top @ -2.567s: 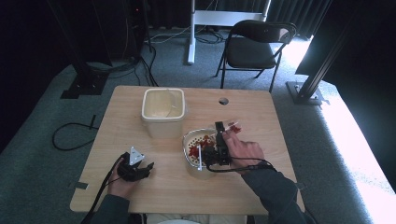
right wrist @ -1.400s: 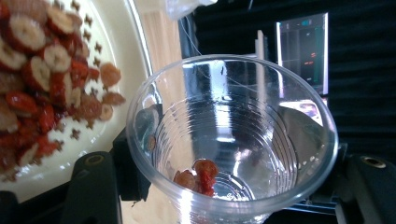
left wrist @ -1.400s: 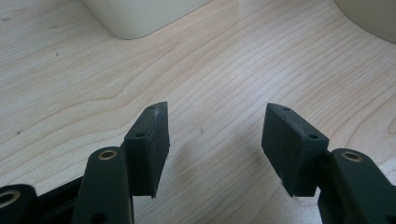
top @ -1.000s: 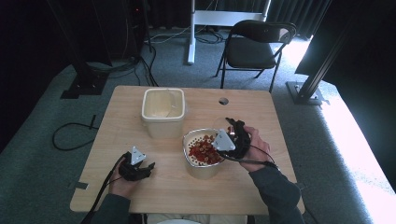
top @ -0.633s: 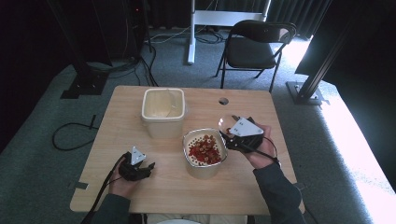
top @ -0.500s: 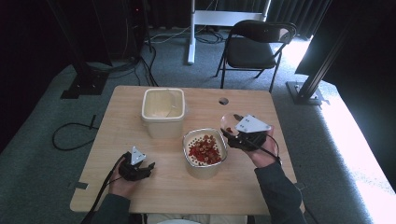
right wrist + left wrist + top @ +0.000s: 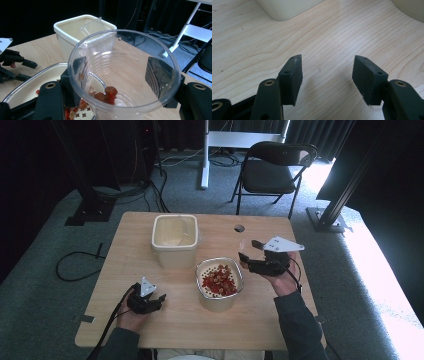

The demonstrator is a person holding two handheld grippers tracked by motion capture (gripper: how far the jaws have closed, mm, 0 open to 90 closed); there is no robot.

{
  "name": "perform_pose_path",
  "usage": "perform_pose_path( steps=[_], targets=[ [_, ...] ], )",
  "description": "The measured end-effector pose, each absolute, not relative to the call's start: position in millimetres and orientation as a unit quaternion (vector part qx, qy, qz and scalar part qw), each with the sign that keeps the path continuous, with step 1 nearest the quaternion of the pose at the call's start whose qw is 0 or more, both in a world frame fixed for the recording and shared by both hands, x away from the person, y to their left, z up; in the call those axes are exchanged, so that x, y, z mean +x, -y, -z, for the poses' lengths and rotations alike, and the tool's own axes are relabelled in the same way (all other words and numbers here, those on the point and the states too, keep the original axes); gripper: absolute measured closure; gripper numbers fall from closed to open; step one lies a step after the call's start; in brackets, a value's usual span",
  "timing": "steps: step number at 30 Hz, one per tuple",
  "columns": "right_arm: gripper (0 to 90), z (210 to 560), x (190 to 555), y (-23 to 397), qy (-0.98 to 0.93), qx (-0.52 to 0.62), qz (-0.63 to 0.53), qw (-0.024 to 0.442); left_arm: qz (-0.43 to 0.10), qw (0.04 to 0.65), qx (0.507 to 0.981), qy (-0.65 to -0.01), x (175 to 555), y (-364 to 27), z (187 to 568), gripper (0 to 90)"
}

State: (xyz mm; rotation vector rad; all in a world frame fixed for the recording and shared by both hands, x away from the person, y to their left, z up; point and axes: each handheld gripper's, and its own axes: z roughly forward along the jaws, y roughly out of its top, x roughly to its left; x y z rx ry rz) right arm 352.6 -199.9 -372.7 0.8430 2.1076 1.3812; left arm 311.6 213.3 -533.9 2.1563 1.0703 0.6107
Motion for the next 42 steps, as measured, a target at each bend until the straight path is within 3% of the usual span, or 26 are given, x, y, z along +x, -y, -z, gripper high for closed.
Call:
perform_pose_path(
  steps=[42],
  targets=[
    [33.3,342,397,126,-0.77,0.251,-0.566,0.155,-0.234,0.319,0.824,-0.405,312,-211,534,42.2]
  ],
)
